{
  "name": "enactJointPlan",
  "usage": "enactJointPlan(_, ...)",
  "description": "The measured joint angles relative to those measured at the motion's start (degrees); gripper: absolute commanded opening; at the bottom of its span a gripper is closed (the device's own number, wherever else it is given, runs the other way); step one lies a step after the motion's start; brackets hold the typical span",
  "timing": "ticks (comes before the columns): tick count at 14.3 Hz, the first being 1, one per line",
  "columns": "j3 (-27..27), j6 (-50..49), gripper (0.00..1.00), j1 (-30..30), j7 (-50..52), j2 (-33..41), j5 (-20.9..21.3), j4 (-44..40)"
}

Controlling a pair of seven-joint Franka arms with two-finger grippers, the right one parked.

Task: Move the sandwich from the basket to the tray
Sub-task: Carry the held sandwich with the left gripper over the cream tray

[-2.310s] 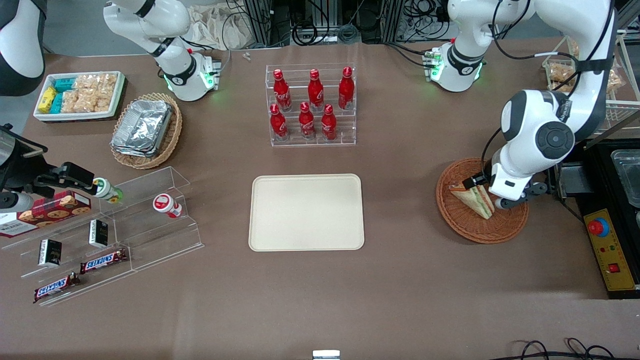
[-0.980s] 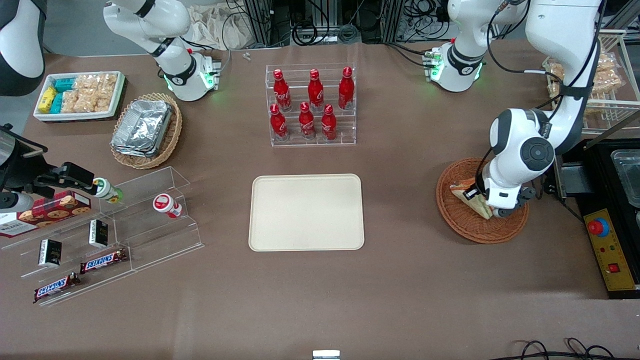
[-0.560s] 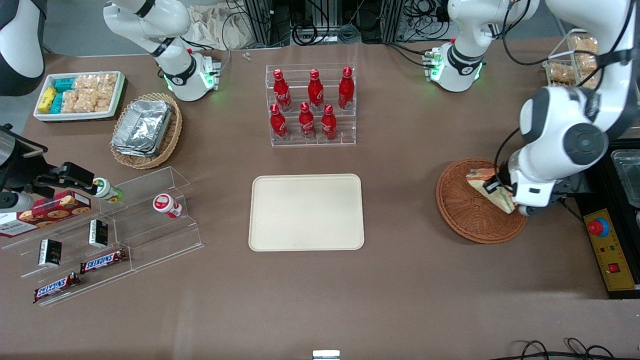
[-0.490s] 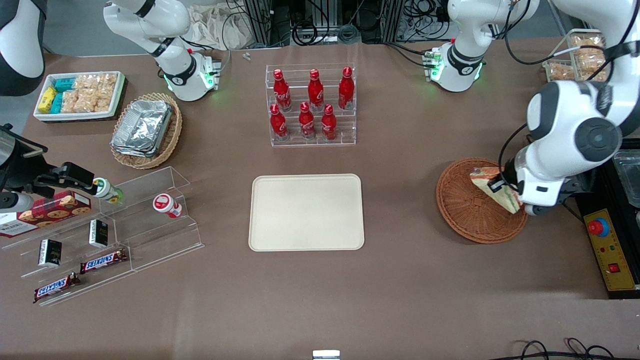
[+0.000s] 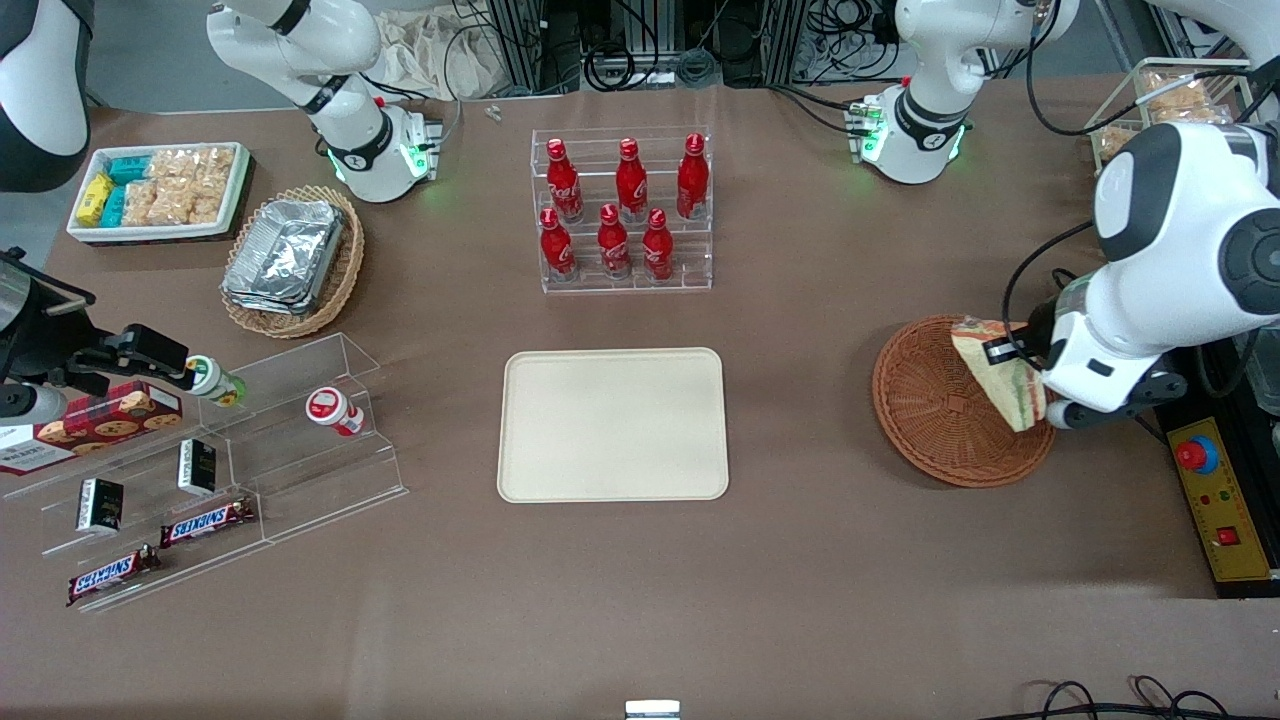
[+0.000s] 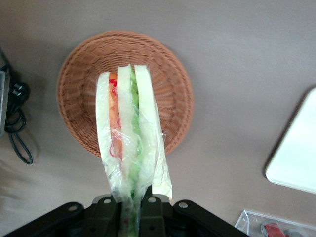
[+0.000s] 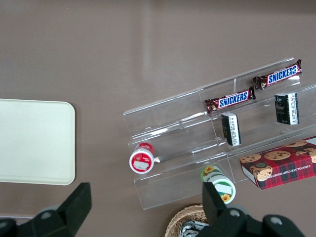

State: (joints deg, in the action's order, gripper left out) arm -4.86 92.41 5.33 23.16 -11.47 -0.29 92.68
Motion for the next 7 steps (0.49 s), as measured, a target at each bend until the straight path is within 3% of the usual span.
enactJointPlan(3, -1.8, -0.6, 0.07, 4.4, -0.3, -1.2, 0.0, -2.2)
enactJointPlan(7, -3.5, 1.3, 0.0, 12.3, 1.0, -2.7, -0.1, -2.3)
